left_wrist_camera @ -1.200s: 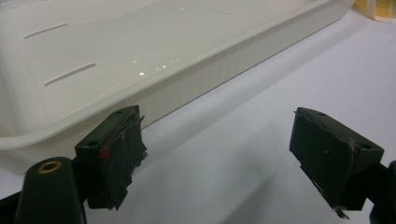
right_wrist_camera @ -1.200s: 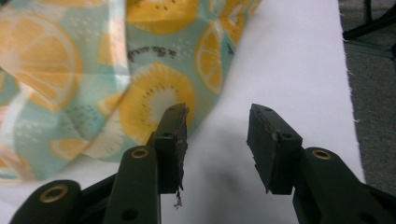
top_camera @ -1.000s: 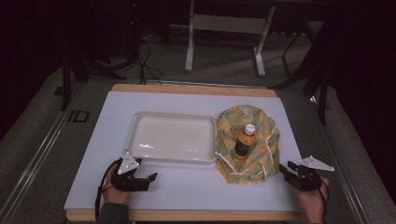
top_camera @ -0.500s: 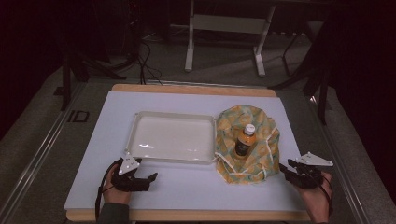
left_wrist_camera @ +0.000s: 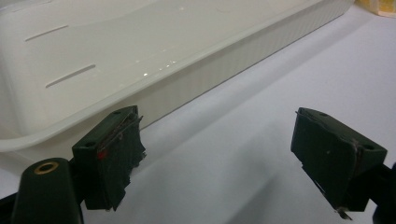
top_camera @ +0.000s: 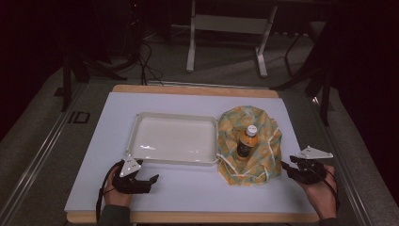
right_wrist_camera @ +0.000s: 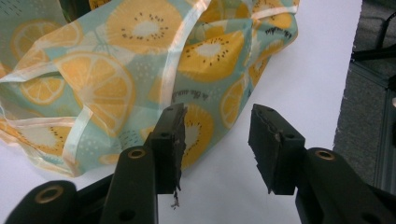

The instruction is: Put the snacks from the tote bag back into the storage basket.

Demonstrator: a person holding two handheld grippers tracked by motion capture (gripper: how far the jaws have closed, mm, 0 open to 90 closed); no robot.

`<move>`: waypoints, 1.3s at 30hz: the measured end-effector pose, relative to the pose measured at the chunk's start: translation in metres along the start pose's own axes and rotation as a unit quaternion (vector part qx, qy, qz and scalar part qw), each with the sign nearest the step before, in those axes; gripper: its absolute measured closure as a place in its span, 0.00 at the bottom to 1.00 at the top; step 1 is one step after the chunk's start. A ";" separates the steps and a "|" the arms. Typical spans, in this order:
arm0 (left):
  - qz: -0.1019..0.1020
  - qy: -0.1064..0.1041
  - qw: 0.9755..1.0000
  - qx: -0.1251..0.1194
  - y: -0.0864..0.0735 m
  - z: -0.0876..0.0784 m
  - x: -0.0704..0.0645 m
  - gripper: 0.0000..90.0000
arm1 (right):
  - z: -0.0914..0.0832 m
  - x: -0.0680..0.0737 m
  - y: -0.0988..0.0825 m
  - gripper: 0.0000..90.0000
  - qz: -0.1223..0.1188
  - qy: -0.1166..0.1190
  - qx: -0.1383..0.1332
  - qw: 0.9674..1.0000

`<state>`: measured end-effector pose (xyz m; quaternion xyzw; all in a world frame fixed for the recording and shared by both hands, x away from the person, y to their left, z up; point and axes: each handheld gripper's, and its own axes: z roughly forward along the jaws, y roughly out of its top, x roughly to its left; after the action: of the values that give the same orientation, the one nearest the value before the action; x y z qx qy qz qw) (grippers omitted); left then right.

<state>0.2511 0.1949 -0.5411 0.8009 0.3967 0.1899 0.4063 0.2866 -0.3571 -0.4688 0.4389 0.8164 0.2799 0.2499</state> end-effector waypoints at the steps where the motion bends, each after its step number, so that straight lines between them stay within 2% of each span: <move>1: 0.000 0.000 1.000 0.000 0.000 0.000 0.000 0.18 | 0.000 0.000 0.002 0.62 -0.003 0.000 0.002 1.000; 7: 0.002 0.004 1.000 -0.001 0.000 0.000 -0.001 0.19 | -0.003 0.000 0.011 0.63 -0.028 0.000 0.016 0.999; 14: 0.001 0.003 1.000 0.000 0.000 0.000 0.000 0.19 | -0.002 0.002 0.022 0.62 -0.049 0.014 0.028 0.998; 20: 0.001 0.002 1.000 0.001 0.000 0.000 -0.001 0.19 | -0.002 0.003 0.029 0.63 -0.058 0.029 0.034 0.997; 29: 0.002 0.004 1.000 0.002 0.000 0.000 -0.001 0.18 | -0.005 0.006 0.041 0.63 -0.084 0.031 0.049 0.995; 39: 0.003 0.003 1.000 0.005 0.000 0.001 -0.001 0.18 | -0.010 0.005 0.052 0.63 -0.101 0.036 0.048 0.993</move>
<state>0.2512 0.1937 -0.5411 0.8035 0.3962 0.1922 0.4007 0.3080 -0.3317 -0.4273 0.3557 0.8775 0.2293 0.2255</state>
